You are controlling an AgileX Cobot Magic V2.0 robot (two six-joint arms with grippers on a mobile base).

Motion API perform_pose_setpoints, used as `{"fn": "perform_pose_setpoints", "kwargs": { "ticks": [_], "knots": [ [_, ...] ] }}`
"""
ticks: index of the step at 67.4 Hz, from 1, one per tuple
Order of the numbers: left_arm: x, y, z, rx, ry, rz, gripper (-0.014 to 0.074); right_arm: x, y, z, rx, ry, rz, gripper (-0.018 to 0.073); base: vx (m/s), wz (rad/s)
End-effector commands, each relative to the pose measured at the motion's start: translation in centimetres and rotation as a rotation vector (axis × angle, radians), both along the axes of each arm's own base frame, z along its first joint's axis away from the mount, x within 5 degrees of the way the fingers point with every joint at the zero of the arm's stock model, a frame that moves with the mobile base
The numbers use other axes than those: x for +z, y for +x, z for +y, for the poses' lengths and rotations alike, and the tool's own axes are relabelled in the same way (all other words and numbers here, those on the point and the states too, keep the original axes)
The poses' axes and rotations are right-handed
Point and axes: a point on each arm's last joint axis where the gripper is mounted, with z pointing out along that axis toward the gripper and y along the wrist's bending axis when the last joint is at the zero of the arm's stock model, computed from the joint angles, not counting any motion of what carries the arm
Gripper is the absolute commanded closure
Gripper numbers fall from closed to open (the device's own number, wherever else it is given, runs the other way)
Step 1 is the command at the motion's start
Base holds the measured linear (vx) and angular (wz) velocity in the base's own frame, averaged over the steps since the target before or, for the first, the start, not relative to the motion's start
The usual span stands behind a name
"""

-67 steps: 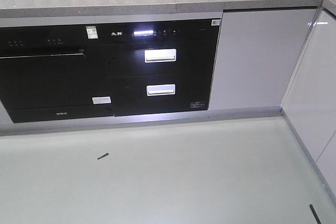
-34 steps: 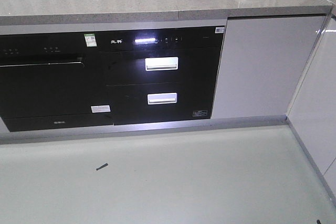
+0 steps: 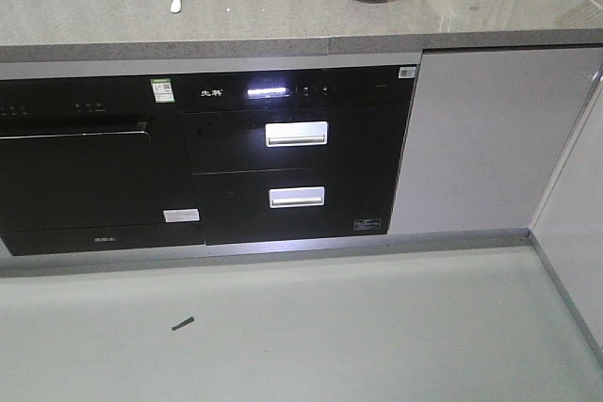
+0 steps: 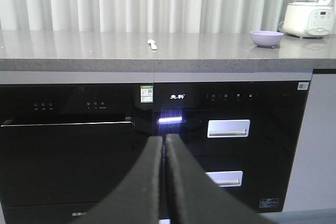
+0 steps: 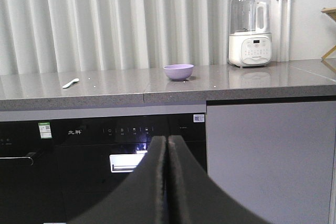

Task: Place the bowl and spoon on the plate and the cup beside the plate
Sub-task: 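Drive closer to the counter holding the spoon and bowl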

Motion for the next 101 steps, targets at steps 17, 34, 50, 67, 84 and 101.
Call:
{"fn": "perform_pose_setpoints", "kwargs": {
  "ticks": [17, 34, 50, 67, 84, 101],
  "knots": [
    [1.49, -0.23, -0.02, -0.003, -0.012, -0.116, 0.0603, 0.49, -0.12, -0.04, -0.006, -0.006, -0.08, 0.057, 0.17, 0.03],
    [1.49, -0.23, -0.02, -0.003, -0.012, -0.116, 0.0603, 0.49, -0.12, -0.04, -0.006, -0.006, -0.08, 0.057, 0.17, 0.03],
    [1.49, -0.23, -0.02, -0.003, -0.012, -0.116, 0.0603, 0.49, -0.12, -0.04, -0.006, -0.006, -0.08, 0.057, 0.17, 0.01],
    [1.49, -0.23, -0.02, -0.003, -0.012, -0.116, 0.0603, 0.49, -0.12, -0.04, -0.006, -0.006, -0.08, 0.057, 0.18, 0.0],
    [1.49, -0.23, -0.02, -0.003, -0.012, -0.116, 0.0603, 0.49, -0.12, -0.04, -0.006, -0.006, -0.08, 0.057, 0.18, -0.01],
    [1.49, -0.23, -0.02, -0.003, -0.012, -0.116, 0.0603, 0.49, -0.12, -0.04, -0.006, -0.006, -0.08, 0.057, 0.19, 0.0]
  ]
}}
